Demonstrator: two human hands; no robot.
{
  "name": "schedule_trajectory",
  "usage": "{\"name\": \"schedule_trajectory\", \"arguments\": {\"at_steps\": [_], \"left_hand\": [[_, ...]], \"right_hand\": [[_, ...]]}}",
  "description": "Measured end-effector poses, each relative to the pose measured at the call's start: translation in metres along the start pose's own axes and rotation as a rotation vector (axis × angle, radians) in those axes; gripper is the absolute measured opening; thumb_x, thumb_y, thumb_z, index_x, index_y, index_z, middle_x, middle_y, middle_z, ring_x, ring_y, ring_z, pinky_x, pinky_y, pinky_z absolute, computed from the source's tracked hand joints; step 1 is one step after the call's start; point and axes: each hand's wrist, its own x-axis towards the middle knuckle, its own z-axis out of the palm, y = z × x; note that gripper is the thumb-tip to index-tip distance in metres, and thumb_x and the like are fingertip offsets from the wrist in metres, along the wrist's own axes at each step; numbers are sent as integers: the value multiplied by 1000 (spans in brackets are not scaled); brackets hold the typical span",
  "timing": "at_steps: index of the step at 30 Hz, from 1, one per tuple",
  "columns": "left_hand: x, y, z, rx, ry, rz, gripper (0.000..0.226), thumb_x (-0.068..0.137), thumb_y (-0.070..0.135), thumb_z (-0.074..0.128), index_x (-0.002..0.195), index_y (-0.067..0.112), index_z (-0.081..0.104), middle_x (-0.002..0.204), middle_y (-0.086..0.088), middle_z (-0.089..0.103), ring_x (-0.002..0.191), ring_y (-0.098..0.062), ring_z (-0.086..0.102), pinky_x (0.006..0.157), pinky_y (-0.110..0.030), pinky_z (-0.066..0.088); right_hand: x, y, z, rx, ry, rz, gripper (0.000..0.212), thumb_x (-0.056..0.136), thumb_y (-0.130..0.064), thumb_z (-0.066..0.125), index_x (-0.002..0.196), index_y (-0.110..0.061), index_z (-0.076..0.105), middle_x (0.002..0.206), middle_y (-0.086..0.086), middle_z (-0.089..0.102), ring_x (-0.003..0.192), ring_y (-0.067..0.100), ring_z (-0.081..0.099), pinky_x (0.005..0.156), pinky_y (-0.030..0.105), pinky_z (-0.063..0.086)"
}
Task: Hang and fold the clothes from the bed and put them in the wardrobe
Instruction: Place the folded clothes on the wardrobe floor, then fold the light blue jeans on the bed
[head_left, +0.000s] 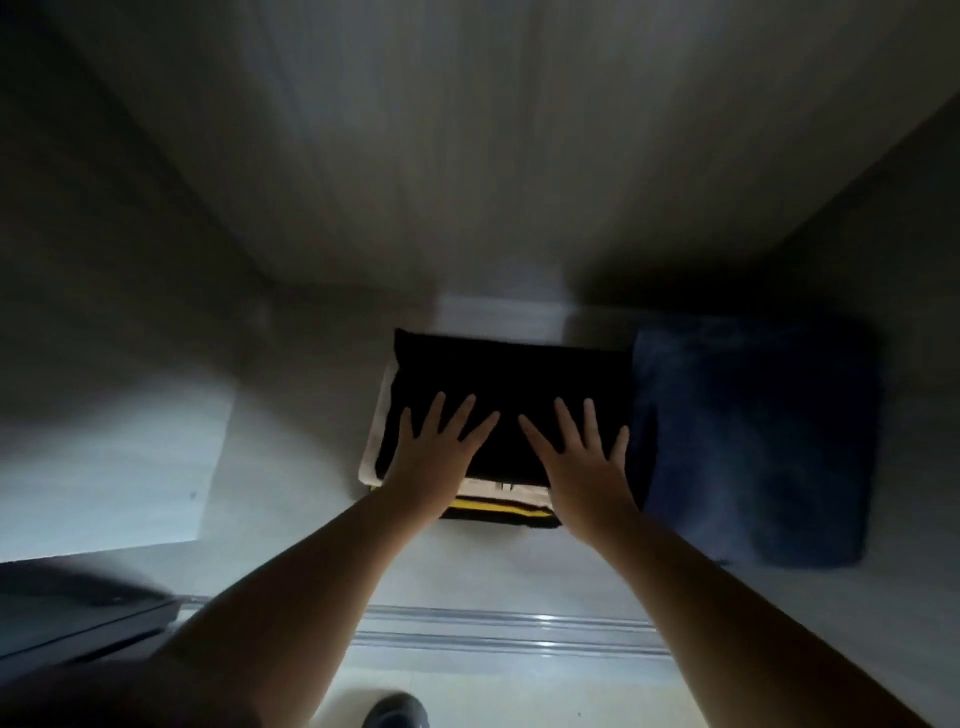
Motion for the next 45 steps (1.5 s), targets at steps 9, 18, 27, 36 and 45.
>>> {"name": "schedule_trajectory", "arguments": {"at_steps": [9, 18, 27, 36, 45], "left_hand": [[-11, 4, 24, -72, -207, 6, 105, 84, 30, 58, 143, 36, -29, 154, -2, -33, 142, -27, -28, 110, -63, -5], [-89, 74, -169, -654, 142, -340, 41, 95, 41, 48, 127, 17, 46, 113, -5, 63, 109, -27, 58, 87, -40, 41], [-237, 81, -342, -731, 363, -431, 35, 93, 44, 51, 110, 14, 59, 100, -11, 68, 96, -32, 63, 70, -31, 41], [-369, 111, -386, -627, 380, -367, 30, 94, 48, 47, 95, 20, 59, 91, -5, 69, 89, -29, 63, 67, -31, 42], [-462, 98, -413, -568, 314, -175, 36, 94, 51, 40, 73, 23, 46, 71, 6, 57, 71, -22, 54, 59, -30, 34]], "right_hand": [[-3, 10, 10, 43, -176, -130, 79, 93, -64, 35, 150, -37, -12, 158, 8, -25, 143, 38, -23, 112, 64, -1], [-97, 26, -174, 216, 5, -5, 39, 103, -40, 26, 114, -15, 53, 99, 13, 66, 91, 31, 64, 60, 32, 35], [-256, 17, -334, 264, 101, 19, 44, 103, -34, 24, 106, -9, 60, 110, 21, 65, 101, 37, 62, 82, 40, 47], [-376, -17, -348, 305, 150, 38, 43, 102, -41, 25, 106, -14, 59, 107, 16, 66, 96, 34, 62, 76, 36, 46], [-472, -51, -318, 306, 175, 340, 45, 102, -43, 28, 115, -15, 60, 116, 13, 65, 105, 31, 61, 78, 34, 44]]}}
